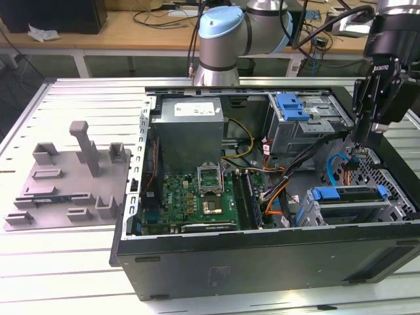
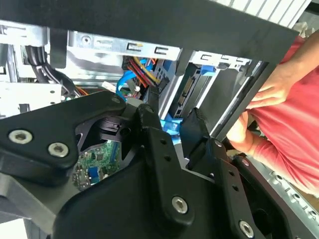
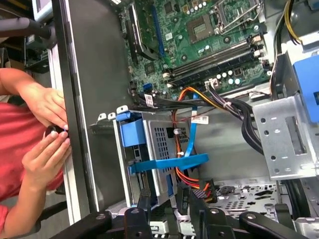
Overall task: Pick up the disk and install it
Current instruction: 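Insert the first disk wire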
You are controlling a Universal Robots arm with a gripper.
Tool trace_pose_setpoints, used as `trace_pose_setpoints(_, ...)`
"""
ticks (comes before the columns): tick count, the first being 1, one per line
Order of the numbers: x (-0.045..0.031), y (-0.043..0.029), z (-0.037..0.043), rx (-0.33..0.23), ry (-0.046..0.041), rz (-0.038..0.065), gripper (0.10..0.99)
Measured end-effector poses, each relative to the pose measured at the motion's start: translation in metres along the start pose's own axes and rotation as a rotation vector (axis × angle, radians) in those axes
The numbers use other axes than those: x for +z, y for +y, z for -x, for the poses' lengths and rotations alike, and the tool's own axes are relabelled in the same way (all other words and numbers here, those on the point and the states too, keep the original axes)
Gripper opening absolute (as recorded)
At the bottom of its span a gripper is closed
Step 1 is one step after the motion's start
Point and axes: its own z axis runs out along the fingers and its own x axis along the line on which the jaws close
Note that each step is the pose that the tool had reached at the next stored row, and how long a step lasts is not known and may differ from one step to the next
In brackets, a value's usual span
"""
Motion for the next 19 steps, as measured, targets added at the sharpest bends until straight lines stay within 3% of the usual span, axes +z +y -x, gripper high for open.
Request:
trace_pose_setpoints(4,0.0024,-0.0003,0.0015,0.009,0.0045,-0.015,0.443)
trace_pose_setpoints(6,0.0052,-0.0004,0.0031,0.014,0.0027,-0.024,0.443)
trace_pose_setpoints(11,0.0095,0.0016,0.0056,0.024,-0.0006,-0.033,0.443)
trace_pose_setpoints(15,0.0113,0.0032,0.0076,0.036,-0.0014,-0.03,0.435)
trace_pose_setpoints(18,0.0126,0.0032,0.0084,0.039,-0.0014,-0.028,0.294)
trace_pose_setpoints(19,0.0131,0.0032,0.0087,0.04,-0.0014,-0.028,0.294)
